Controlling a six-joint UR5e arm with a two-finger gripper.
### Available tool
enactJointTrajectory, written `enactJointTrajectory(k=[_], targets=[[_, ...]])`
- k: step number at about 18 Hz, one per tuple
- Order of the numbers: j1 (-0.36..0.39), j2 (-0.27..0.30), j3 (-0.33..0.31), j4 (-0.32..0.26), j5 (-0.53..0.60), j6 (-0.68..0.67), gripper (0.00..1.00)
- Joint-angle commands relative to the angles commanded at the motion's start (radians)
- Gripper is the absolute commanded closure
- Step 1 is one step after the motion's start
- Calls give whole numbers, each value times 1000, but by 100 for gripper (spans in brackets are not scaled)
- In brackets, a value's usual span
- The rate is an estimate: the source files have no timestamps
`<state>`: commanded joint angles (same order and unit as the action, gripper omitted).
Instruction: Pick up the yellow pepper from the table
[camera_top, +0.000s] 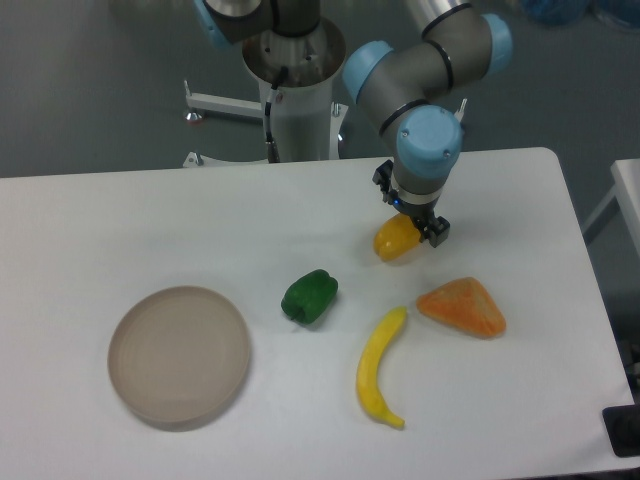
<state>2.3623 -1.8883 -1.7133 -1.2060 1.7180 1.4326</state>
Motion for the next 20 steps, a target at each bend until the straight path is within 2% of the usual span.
enactJointTrajectory(k=[8, 20], targets=[[-3, 0, -29, 14, 0, 11, 0], [-6, -9, -40, 37, 0, 11, 0]])
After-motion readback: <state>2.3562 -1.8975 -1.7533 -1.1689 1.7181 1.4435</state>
